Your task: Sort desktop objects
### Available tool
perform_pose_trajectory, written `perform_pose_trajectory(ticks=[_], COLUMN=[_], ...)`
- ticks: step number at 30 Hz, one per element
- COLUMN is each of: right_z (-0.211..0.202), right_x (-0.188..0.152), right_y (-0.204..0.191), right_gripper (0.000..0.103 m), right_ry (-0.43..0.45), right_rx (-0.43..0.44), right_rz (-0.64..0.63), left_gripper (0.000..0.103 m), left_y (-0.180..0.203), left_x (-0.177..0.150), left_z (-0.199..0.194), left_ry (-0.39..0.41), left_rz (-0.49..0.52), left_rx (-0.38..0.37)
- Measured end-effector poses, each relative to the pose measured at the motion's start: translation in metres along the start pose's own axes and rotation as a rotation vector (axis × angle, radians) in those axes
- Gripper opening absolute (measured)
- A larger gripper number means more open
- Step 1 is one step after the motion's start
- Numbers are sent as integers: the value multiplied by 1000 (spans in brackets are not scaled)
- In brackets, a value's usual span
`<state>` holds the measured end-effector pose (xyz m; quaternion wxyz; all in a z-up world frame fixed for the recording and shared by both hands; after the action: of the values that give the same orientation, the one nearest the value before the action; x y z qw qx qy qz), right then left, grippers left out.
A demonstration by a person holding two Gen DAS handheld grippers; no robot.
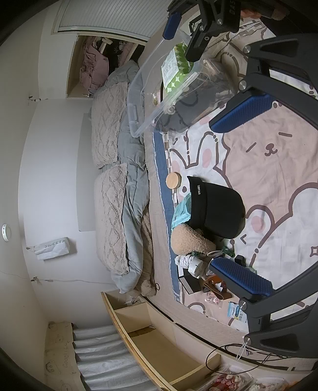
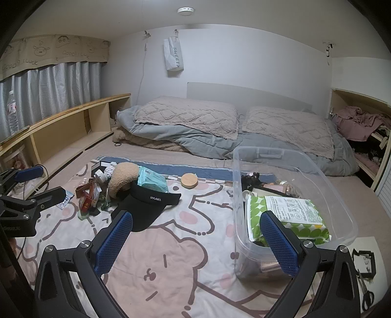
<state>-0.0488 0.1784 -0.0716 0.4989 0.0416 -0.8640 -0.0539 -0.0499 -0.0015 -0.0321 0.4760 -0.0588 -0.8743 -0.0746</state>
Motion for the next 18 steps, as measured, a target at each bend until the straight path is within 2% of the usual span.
perform_pose_trajectory(ticks=[18], right_z=[0], right_x=[0], right_y=[0], right_gripper=[103], right_ry=[-2], right_rx=[-1], right_rz=[-1], left_gripper=[103], left_y=[0], left_x=[0], left_z=[1], left_ry=[0], left_rz=[-1], left_rx=[0])
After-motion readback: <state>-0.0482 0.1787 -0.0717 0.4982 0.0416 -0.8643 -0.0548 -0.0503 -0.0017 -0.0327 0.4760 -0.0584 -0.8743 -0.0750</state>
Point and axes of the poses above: each gripper's, at about its wrist camera, not at the fingertips, and z roughly the way its jaws point, y to its right, x to its top, the point moved 6 cm from there along z, roughly the way its jaws point, and after that the axes turned 12 degrees about -x, right-handed, at the moved point
